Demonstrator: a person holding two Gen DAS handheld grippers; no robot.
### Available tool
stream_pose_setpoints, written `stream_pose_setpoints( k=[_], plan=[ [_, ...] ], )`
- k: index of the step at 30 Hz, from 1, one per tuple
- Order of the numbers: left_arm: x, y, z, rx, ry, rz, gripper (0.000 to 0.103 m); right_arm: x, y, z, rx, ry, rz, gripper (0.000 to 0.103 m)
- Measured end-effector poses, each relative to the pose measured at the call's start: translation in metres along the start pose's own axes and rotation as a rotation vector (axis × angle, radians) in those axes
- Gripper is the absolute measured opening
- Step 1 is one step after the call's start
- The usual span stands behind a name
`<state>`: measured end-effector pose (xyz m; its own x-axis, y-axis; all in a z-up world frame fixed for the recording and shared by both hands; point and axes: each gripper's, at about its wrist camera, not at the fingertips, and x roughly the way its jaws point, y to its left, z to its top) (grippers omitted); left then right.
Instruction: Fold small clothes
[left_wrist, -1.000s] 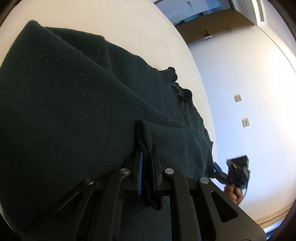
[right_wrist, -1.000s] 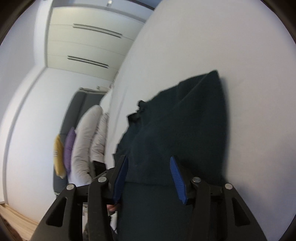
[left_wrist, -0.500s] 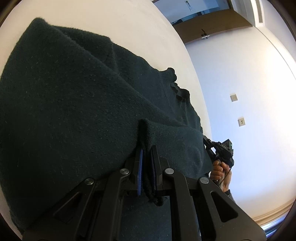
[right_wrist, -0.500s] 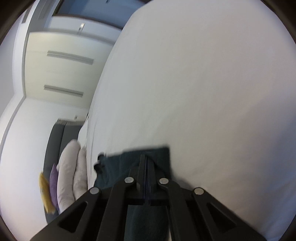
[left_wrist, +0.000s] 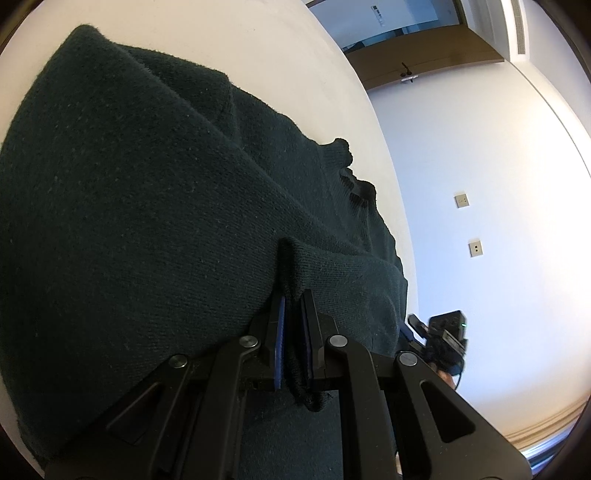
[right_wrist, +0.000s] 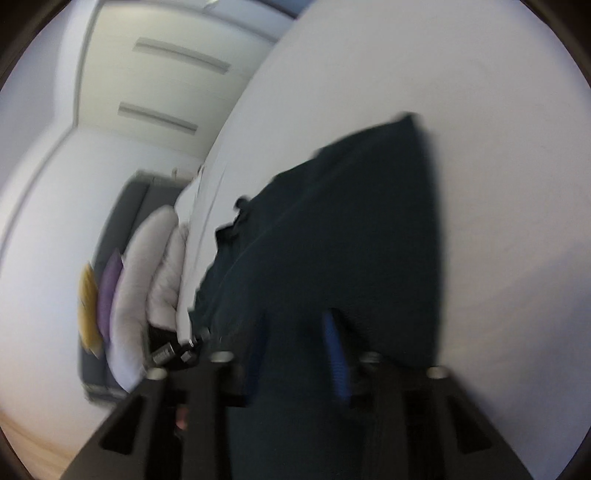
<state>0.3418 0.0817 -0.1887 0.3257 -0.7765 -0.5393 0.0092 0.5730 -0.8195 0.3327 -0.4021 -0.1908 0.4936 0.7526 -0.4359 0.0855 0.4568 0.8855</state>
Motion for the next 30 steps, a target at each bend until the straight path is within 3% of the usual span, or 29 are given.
stream_pose_setpoints(
  k=[1,5,7,10,15,17,20,21,23,27,30],
  plan=[
    [-0.001,0.0,0.0,0.003,0.0,0.0,0.01,-0.005,-0.011,0.004,0.039,-0.029,0.013,0.017],
    [-0.003,-0.007,0.007,0.023,-0.019,0.028,0.01,-0.029,-0.028,0.01,0.105,-0.148,-0.006,0.016],
    [-0.002,-0.011,0.01,0.038,-0.023,0.049,0.01,-0.039,-0.026,0.008,0.099,-0.168,-0.023,0.026],
    [-0.003,-0.014,0.01,0.057,-0.031,0.068,0.01,-0.045,-0.008,0.003,0.066,-0.179,-0.02,0.041],
    [-0.007,-0.009,0.005,0.047,-0.037,0.05,0.01,-0.02,0.036,-0.007,-0.02,-0.111,0.058,0.052],
    [-0.011,-0.01,0.004,0.048,-0.038,0.062,0.01,0.0,0.046,-0.01,-0.059,-0.056,0.034,0.052],
    [-0.015,-0.011,0.004,0.049,-0.051,0.089,0.01,0.004,0.024,-0.005,-0.041,-0.035,-0.032,0.05],
    [-0.021,-0.009,0.005,0.044,-0.063,0.101,0.01,0.002,0.015,-0.002,-0.025,-0.045,-0.037,0.041],
    [-0.029,-0.009,0.004,0.04,-0.086,0.125,0.01,-0.002,0.007,0.0,0.017,-0.073,-0.03,0.038],
    [-0.048,-0.033,-0.001,0.118,-0.143,0.212,0.01,-0.034,0.009,-0.001,0.06,-0.163,0.008,0.057],
    [-0.037,-0.062,-0.006,0.181,-0.121,0.197,0.01,-0.048,0.016,-0.003,0.083,-0.219,0.091,0.057]
  ],
)
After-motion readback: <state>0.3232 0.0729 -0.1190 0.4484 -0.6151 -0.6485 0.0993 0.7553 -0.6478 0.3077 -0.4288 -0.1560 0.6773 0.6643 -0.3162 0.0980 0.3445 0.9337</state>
